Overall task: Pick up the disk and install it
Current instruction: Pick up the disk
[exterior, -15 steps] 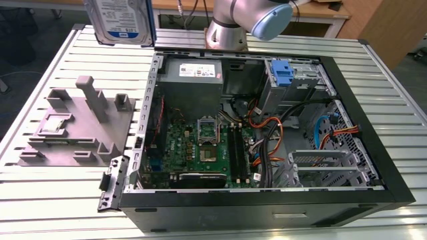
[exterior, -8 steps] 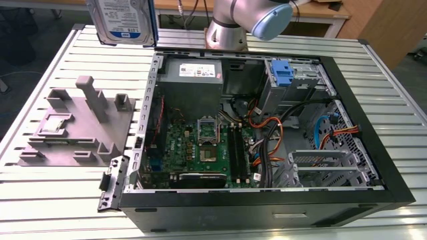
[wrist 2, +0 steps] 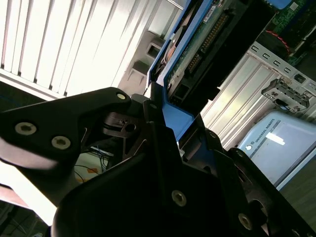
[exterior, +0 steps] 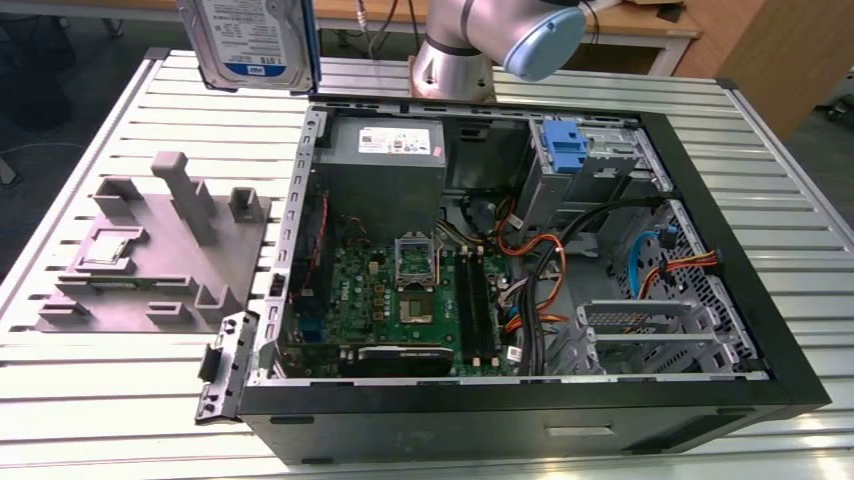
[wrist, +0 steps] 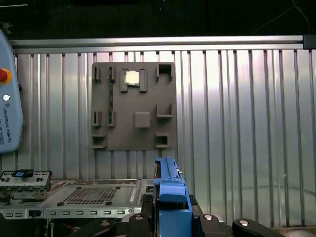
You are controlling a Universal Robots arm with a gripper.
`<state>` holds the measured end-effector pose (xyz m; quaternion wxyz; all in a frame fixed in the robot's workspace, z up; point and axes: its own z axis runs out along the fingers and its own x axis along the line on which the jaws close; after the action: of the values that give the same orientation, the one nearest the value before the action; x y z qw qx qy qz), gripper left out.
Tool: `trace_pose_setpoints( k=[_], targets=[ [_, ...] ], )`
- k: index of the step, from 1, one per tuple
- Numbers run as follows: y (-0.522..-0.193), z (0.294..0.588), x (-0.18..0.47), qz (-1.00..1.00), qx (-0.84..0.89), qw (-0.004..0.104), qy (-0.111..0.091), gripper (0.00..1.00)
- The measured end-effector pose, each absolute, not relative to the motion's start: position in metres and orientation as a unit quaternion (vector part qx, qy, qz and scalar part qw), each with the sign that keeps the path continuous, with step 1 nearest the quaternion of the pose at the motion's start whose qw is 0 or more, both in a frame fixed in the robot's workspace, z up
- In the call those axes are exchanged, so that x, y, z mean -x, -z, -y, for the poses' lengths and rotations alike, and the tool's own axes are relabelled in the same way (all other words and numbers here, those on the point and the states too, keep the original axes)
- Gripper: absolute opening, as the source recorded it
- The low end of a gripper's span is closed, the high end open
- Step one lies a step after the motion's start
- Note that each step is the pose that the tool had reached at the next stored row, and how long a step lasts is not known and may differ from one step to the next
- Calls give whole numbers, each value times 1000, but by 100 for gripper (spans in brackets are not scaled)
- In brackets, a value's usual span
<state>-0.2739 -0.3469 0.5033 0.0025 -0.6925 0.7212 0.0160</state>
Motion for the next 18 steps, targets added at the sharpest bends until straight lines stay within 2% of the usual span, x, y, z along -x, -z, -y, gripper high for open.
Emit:
trace_pose_setpoints(
  k=[18],
  targets=[
    [-503, 347, 266, -721, 692, 3, -16, 36]
  ],
)
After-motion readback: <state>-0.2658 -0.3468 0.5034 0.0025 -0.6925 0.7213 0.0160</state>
